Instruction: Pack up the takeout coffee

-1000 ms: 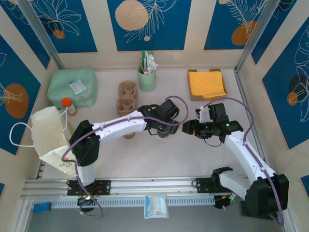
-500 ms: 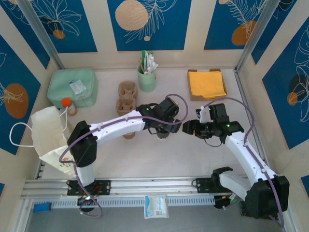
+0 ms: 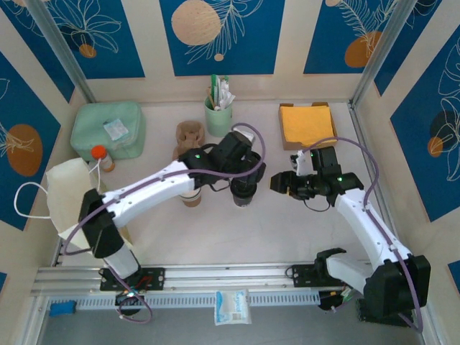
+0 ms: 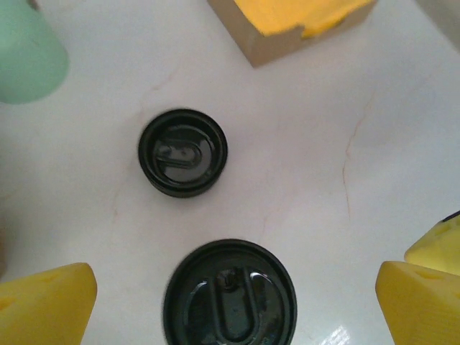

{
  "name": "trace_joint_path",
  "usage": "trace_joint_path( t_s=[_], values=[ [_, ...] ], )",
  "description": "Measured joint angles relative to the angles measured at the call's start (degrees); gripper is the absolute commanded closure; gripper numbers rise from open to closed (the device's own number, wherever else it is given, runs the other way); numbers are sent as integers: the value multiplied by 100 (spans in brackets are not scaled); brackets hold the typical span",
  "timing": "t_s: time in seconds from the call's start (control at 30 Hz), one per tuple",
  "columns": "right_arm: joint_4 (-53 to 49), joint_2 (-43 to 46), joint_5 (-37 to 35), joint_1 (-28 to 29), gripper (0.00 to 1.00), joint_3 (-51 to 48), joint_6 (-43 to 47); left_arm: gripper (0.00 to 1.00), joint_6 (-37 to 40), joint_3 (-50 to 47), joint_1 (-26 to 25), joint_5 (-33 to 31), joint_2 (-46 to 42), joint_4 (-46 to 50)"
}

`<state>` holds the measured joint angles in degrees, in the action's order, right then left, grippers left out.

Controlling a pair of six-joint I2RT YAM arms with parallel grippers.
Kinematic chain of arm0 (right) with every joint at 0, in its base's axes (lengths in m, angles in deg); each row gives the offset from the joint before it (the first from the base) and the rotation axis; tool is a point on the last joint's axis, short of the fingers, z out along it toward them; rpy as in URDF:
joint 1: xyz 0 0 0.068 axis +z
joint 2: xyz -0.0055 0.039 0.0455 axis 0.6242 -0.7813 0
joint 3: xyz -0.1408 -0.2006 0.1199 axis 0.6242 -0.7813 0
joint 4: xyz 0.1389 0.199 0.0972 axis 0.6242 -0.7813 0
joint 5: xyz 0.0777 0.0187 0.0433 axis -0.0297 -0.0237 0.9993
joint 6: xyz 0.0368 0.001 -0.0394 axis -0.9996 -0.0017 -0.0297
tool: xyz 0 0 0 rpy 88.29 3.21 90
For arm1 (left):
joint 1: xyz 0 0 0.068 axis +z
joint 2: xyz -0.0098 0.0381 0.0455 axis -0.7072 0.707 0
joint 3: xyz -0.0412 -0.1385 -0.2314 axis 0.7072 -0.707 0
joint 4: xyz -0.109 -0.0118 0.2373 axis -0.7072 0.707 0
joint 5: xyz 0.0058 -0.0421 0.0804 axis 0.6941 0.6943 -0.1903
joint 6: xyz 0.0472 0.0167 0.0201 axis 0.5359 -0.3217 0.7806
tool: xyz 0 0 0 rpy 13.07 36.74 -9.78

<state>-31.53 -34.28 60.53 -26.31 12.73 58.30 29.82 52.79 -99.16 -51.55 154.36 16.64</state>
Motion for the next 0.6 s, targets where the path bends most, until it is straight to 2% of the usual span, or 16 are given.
trace_joint_path(
  t_s=[0.23, 0.43, 0.6],
  values=[
    [-103, -800, -232, 522, 44, 623, 44, 1, -330, -1172, 678, 492, -708, -343],
    [-127, -1338, -584, 949, 44, 905, 63, 0, -457, -1690, 765, 973, -702, -481],
    [-125, -1637, -767, 1058, 44, 1029, 68, 1, -501, -1851, 815, 1182, -678, -691]
  ],
)
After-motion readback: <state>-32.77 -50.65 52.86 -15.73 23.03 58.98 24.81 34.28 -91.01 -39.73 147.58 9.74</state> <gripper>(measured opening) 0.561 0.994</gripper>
